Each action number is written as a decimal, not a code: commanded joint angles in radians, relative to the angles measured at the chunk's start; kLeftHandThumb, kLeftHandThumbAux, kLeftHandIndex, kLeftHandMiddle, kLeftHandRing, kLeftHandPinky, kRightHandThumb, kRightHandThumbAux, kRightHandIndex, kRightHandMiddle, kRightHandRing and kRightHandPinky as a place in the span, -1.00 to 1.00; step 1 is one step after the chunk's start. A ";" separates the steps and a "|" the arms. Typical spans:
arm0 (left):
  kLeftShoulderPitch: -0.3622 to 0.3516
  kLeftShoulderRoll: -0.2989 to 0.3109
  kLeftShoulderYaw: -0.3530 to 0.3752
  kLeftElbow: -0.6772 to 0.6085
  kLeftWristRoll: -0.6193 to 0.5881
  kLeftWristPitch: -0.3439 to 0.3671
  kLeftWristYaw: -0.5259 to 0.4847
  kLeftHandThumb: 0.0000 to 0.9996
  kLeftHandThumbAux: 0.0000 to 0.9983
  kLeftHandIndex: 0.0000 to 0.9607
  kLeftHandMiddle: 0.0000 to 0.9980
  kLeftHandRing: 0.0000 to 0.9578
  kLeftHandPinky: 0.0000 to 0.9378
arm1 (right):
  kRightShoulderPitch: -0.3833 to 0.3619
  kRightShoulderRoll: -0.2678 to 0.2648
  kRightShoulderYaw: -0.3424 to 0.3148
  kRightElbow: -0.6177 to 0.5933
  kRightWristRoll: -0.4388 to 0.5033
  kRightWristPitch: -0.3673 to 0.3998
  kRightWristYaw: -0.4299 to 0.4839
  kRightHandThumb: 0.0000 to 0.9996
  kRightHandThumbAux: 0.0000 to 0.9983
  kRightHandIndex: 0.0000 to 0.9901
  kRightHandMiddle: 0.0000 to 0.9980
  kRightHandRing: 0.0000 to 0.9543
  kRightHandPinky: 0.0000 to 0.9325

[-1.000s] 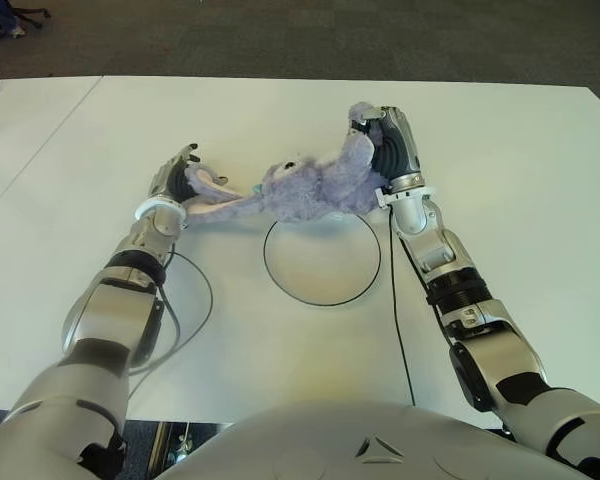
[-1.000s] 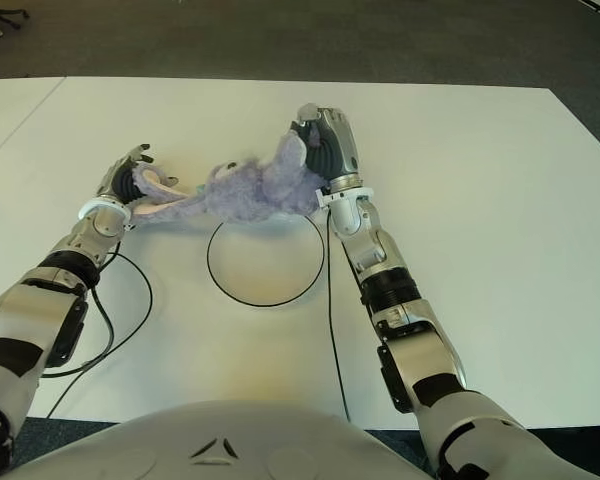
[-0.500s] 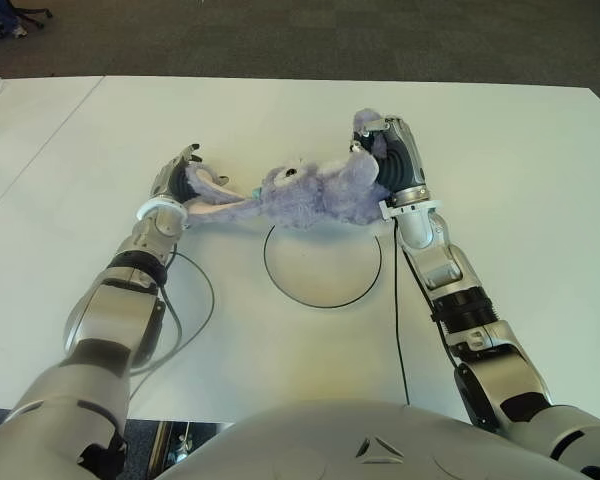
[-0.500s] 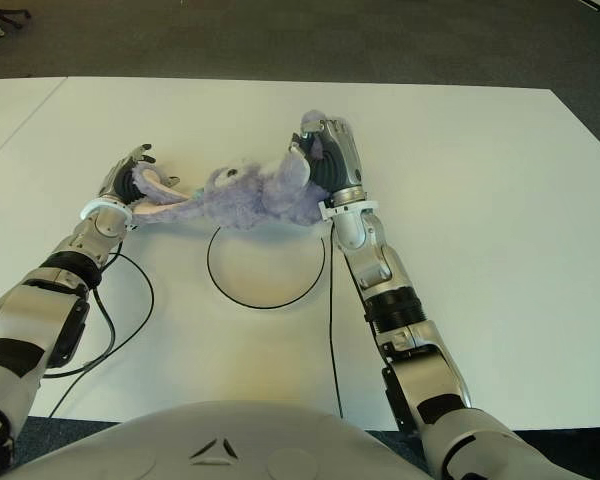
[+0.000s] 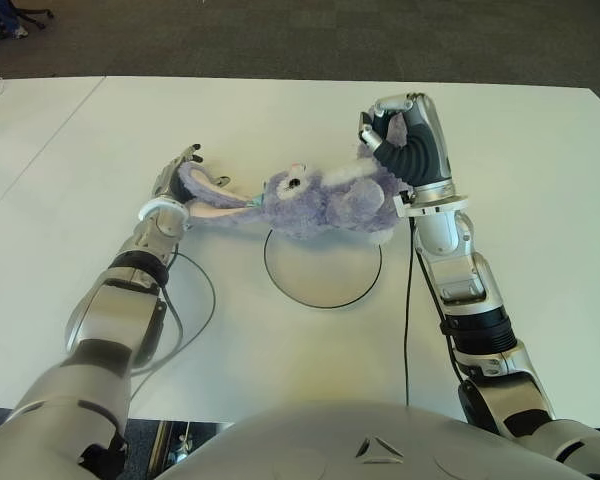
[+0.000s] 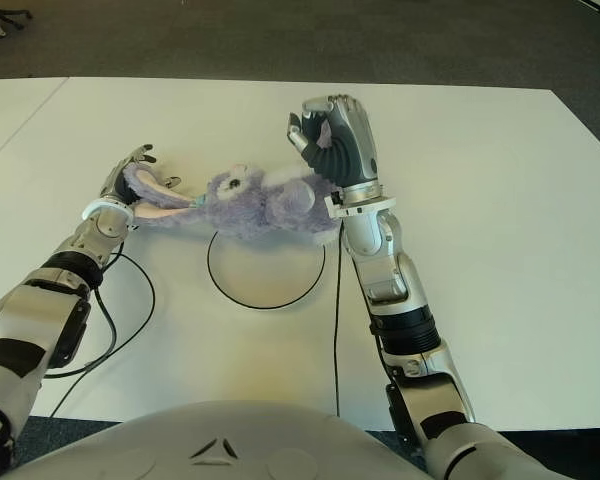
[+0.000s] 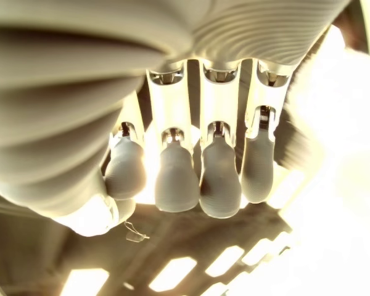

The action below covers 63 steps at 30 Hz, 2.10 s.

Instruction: Put the doll into the plate.

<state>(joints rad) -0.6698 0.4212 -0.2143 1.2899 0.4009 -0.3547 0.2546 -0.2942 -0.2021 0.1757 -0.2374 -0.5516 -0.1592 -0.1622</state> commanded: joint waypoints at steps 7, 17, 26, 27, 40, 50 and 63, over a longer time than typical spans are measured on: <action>0.076 -0.080 -0.040 0.040 0.023 0.058 -0.084 -0.89 0.08 -1.00 -0.57 -0.49 -0.52 | 0.179 -0.009 0.019 -0.146 0.077 0.010 0.141 0.31 0.37 0.45 0.69 0.80 0.87; 0.075 -0.083 -0.040 0.038 0.023 0.061 -0.081 -0.88 0.07 -1.00 -0.54 -0.47 -0.51 | 0.269 -0.026 0.119 0.091 0.034 -0.008 0.196 0.40 0.36 0.47 0.70 0.82 0.89; 0.077 -0.084 -0.038 0.035 0.020 0.062 -0.082 -0.88 0.07 -1.00 -0.55 -0.49 -0.52 | 0.285 0.002 0.193 0.311 -0.018 -0.053 0.112 0.43 0.31 0.47 0.70 0.80 0.88; 0.077 -0.085 -0.037 0.035 0.020 0.062 -0.082 -0.88 0.07 -1.00 -0.56 -0.49 -0.52 | 0.291 0.005 0.201 0.338 -0.019 -0.060 0.102 0.43 0.31 0.47 0.70 0.80 0.88; 0.081 -0.089 -0.030 0.031 0.013 0.057 -0.086 -0.87 0.07 -1.00 -0.55 -0.48 -0.53 | 0.334 0.017 0.208 0.511 0.089 -0.139 0.120 0.42 0.35 0.54 0.74 0.83 0.91; 0.083 -0.089 -0.029 0.030 0.012 0.051 -0.087 -0.85 0.10 -1.00 -0.54 -0.48 -0.56 | 0.325 0.024 0.204 0.549 0.105 -0.176 0.106 0.49 0.33 0.55 0.74 0.83 0.91; 0.080 -0.092 -0.031 0.032 0.014 0.057 -0.091 -0.87 0.07 -1.00 -0.53 -0.48 -0.58 | 0.313 0.022 0.202 0.605 0.130 -0.207 0.131 0.50 0.36 0.57 0.74 0.83 0.88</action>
<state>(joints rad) -0.6711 0.4076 -0.2156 1.2725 0.4028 -0.3344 0.2547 -0.0851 -0.1733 0.3486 0.2285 -0.4347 -0.3983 -0.0678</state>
